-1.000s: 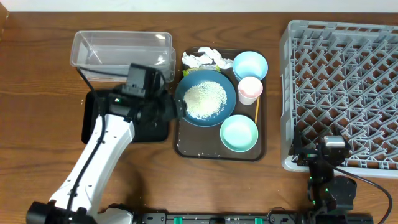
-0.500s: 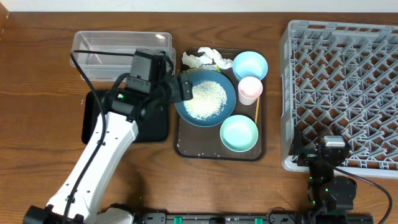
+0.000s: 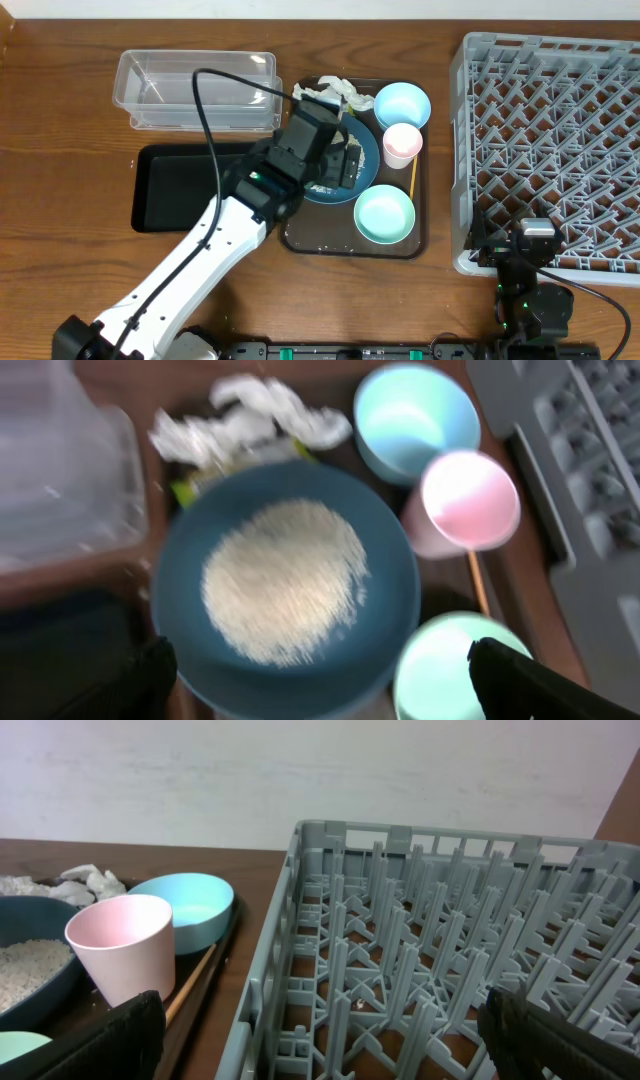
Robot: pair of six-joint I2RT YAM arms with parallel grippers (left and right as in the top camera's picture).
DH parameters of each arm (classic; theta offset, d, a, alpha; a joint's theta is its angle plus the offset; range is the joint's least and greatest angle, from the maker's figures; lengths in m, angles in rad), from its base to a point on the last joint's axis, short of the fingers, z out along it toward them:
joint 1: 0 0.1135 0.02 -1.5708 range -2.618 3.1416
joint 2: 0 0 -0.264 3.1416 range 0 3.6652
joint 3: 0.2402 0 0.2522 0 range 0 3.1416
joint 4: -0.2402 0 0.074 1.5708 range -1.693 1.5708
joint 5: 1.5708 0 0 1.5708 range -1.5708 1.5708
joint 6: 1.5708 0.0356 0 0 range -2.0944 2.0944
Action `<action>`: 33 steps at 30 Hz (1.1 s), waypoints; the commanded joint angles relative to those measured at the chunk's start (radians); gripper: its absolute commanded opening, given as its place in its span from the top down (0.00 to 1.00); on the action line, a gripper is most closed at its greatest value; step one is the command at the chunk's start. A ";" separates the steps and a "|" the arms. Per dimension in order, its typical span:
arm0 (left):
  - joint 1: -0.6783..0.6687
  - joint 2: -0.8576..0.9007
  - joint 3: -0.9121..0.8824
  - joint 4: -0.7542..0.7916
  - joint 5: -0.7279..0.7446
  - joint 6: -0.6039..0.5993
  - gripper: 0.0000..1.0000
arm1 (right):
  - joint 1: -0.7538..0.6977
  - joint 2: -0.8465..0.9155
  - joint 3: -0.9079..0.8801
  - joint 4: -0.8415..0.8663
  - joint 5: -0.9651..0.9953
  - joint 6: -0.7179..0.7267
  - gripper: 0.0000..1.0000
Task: Sort waste into correct bins and load items into the dishwasher rack
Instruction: 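Move the left gripper over the blue rice bowl on the brown tray, then lower the left gripper and grasp the blue bowl's right rim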
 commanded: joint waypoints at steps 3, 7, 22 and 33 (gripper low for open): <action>-0.008 0.006 0.022 0.026 -0.095 0.020 0.05 | -0.005 -0.003 -0.001 -0.004 -0.005 -0.008 0.01; -0.008 0.006 0.022 0.022 -0.095 0.020 0.05 | -0.005 -0.003 -0.001 -0.004 -0.005 -0.008 0.01; -0.008 0.074 0.009 0.056 0.072 0.017 0.05 | -0.005 -0.003 -0.001 -0.004 -0.005 -0.008 0.01; -0.008 0.156 0.009 0.131 0.079 0.042 0.06 | -0.005 -0.003 -0.001 -0.004 -0.005 -0.008 0.01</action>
